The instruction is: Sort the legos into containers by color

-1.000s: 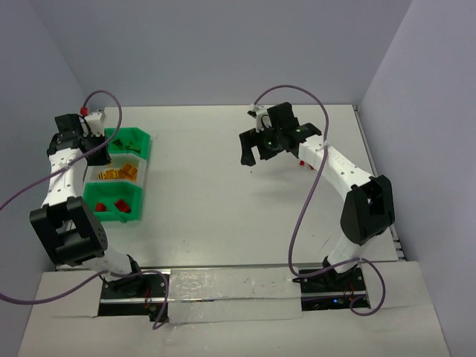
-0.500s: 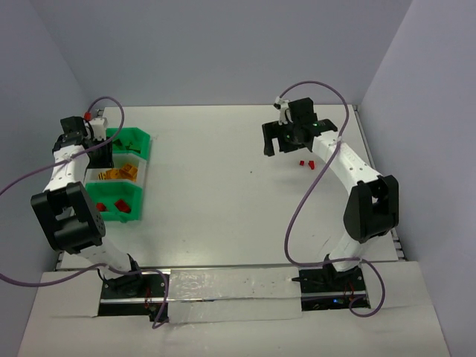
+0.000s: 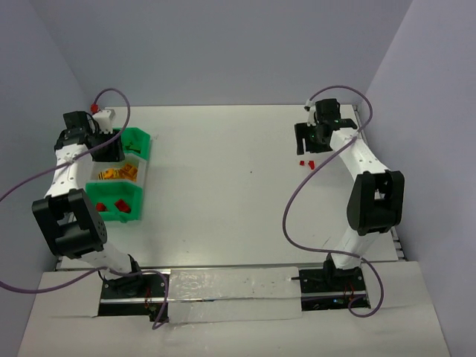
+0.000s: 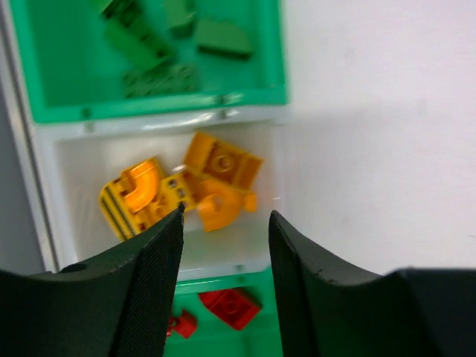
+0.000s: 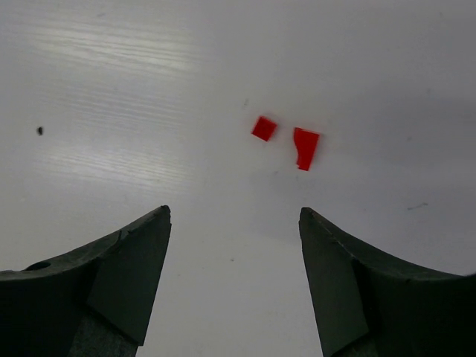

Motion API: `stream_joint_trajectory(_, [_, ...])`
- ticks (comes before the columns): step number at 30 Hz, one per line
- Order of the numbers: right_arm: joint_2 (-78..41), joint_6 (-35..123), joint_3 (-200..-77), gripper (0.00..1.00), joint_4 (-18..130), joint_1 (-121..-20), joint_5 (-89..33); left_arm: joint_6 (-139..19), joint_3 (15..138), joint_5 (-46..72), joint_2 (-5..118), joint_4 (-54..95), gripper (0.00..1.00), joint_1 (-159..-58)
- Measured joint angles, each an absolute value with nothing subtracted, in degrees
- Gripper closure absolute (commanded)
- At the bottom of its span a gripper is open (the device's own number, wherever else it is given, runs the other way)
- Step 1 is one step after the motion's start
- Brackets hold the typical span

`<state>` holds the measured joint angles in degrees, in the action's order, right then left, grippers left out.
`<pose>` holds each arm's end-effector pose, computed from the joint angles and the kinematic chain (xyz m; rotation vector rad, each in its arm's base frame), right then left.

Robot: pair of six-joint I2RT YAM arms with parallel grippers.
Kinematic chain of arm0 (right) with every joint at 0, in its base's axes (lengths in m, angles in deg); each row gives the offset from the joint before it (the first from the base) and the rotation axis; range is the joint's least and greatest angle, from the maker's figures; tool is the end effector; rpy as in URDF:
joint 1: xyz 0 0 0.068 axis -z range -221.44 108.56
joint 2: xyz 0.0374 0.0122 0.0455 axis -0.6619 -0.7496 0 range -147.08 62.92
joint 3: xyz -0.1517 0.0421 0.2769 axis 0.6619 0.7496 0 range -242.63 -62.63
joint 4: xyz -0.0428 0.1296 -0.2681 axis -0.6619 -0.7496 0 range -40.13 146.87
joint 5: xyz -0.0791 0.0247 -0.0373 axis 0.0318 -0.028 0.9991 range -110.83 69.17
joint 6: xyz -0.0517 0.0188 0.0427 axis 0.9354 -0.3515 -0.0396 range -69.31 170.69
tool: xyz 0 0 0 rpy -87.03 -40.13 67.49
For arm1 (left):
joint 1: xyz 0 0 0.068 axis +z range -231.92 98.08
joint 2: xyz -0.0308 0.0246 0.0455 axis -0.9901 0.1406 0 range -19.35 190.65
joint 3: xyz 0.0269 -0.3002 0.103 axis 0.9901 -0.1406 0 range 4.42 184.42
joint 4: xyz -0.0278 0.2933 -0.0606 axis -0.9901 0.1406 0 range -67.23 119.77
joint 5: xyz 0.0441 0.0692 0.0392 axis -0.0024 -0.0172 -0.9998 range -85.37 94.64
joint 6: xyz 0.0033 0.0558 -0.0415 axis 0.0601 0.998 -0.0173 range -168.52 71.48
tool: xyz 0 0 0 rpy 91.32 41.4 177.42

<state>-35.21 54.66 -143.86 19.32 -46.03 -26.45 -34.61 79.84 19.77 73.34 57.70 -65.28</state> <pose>0.4296 0.0401 0.2893 -0.2272 2.5090 0.1279 0.3922 0.1017 0.2947 0.0527 2.4398 -0.0926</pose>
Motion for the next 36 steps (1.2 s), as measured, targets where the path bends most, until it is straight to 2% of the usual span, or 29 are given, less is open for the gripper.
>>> stream_joint_trajectory(7, [-42.3, 56.0, -144.9, 0.42, 18.4, -41.9, -22.4, -36.5, 79.8, 22.8, 66.7, 57.0, 0.44, -73.7])
stream_joint_trajectory(16, [-48.2, 58.0, -146.3, 0.51, 17.5, -39.9, -20.2, -39.1, 80.2, 24.1, 65.9, 56.8, 0.44, -74.7])
stream_joint_trajectory(23, [-51.9, 58.5, -148.5, 0.53, 17.2, -39.2, -19.8, -40.1, 80.7, 24.7, 65.9, 56.8, 0.44, -74.7])
stream_joint_trajectory(28, [-53.2, 58.9, -149.1, 0.47, 16.7, -39.2, -20.5, -40.4, 80.8, 24.8, 65.9, 56.8, 0.44, -74.7])
stream_joint_trajectory(36, [-53.2, 59.1, -149.2, 0.47, 16.7, -39.2, -22.1, -40.5, 80.8, 24.9, 65.9, 56.8, 0.44, -74.7])
